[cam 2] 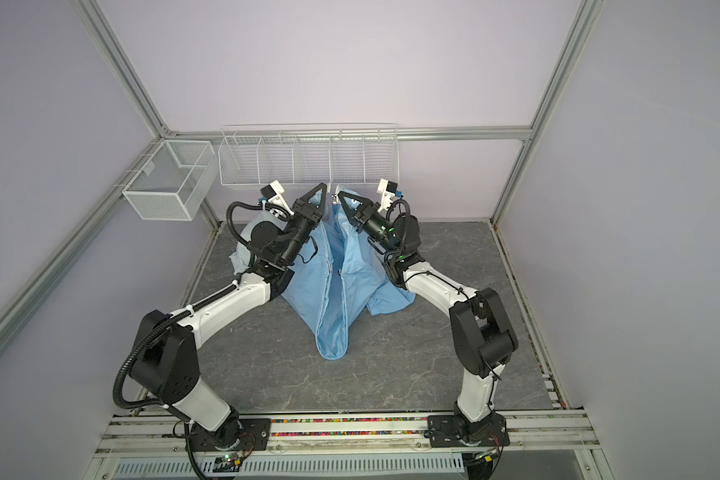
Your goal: Zip up the jacket
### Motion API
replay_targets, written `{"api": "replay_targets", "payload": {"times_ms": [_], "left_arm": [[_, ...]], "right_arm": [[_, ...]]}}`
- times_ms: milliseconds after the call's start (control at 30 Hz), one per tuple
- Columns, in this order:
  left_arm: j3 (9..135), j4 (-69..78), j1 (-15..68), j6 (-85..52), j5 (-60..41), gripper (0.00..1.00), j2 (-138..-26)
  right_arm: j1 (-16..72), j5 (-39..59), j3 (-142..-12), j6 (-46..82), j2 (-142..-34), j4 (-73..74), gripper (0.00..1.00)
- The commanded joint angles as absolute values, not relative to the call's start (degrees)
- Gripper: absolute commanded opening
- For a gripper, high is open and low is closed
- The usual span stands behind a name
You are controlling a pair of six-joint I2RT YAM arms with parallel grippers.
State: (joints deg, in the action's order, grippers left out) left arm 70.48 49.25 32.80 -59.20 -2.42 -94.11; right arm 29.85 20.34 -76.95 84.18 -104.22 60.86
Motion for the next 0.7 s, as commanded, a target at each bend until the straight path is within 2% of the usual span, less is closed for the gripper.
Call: {"api": "replay_targets", "payload": {"times_ms": [0,667], "left_arm": [[70.1,52.9,33.1,-60.3,-3.2,0.0,-94.7],[69.3,54.2,33.2,-61.6,-3.7,0.0,-94.5]], "right_arm": [[30.3,19.5,-79.0,86.4,-104.6,66.8,0.07],[31.4,18.8,-80.2,86.4,-105.4,66.3,0.07]]}}
